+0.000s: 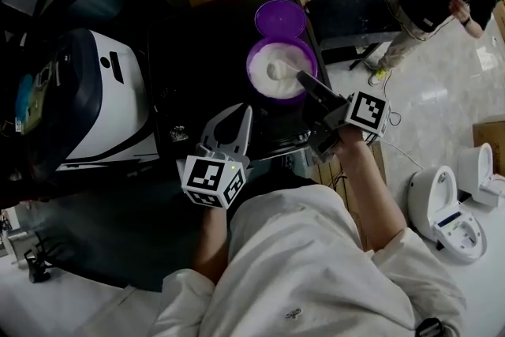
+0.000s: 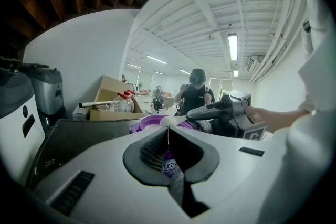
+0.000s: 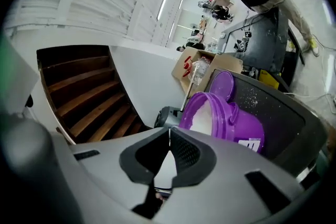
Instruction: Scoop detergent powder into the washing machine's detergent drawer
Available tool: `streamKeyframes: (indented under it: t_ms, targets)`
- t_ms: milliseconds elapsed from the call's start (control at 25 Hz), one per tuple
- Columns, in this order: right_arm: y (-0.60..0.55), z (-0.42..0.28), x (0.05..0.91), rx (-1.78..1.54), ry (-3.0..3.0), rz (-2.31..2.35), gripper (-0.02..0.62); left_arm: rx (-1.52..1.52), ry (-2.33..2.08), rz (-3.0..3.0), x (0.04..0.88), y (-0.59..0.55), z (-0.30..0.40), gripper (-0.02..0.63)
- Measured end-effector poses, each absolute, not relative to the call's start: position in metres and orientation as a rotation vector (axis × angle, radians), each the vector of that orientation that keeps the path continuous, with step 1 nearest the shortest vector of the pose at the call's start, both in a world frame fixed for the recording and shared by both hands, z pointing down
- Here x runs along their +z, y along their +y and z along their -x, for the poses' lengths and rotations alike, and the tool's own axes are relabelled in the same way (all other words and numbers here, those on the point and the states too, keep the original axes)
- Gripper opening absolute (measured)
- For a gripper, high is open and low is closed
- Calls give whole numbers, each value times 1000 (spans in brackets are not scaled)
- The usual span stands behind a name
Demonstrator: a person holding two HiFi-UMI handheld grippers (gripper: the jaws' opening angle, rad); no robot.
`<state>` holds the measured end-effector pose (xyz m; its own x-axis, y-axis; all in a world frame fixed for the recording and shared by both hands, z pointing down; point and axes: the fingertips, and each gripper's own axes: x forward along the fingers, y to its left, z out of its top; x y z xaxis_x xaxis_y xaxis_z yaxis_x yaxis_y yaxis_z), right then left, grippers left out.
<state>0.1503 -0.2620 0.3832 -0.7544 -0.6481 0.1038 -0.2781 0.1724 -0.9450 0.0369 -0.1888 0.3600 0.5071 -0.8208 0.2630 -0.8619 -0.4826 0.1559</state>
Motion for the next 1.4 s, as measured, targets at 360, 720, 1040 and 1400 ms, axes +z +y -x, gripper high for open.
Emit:
streamKeyframes:
  t_ms: [360,720,1040,1400]
  targets:
    - [-252,-144,378,-1589,2038,881,14,212,-1406,-2489,358,-175,-11,18]
    - [-228,-113,362,-1556,1992,850,14,199,-1365,-2511,356,-160,25,18]
    - [-197,-69,355,-1540,1995,819,14,182,-1350,-2526,355,-136,67,18]
    - [-158,-24,354,-1574,1980,765,14,160,-1356,-2530,353,-105,107,18]
